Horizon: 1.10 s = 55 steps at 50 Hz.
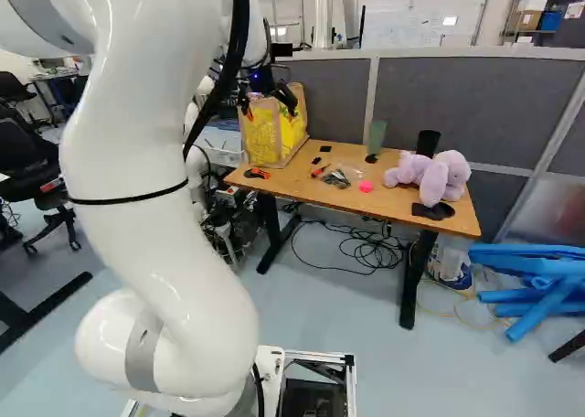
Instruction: Pick up the bag on the ground and place it on the table
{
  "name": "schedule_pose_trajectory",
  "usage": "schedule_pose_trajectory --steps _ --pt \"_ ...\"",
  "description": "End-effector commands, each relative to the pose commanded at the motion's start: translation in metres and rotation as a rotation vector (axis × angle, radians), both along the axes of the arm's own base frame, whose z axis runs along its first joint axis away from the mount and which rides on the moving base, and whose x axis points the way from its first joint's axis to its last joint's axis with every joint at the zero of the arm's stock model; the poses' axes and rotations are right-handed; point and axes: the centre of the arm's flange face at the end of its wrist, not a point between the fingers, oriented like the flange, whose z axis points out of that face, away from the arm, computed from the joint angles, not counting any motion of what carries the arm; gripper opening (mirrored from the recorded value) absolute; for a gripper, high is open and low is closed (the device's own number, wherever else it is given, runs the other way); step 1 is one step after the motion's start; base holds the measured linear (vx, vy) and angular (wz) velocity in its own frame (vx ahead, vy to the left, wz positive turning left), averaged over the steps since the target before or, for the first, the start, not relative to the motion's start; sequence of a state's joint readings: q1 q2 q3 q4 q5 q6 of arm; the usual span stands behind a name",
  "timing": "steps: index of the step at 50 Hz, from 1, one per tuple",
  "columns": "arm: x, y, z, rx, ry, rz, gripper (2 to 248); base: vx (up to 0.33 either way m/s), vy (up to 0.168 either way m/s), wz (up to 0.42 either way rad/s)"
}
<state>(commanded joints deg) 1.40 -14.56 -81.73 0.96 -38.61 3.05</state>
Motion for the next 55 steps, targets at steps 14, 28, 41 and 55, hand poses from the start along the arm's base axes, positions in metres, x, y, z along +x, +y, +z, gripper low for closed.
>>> schedule_pose_trajectory --steps 14,28,41,55 --pt "-0.020 -0.002 -0.031 -0.004 -0.081 0.001 247 0.000 0.000 0.000" --pt "-0.047 -0.005 -0.066 -0.009 -0.172 0.002 247 0.000 0.000 0.000" --pt "-0.078 -0.007 -0.099 -0.014 -0.260 0.003 247 0.000 0.000 0.000" --pt "-0.116 -0.009 -0.134 -0.021 -0.352 0.005 247 0.000 0.000 0.000"
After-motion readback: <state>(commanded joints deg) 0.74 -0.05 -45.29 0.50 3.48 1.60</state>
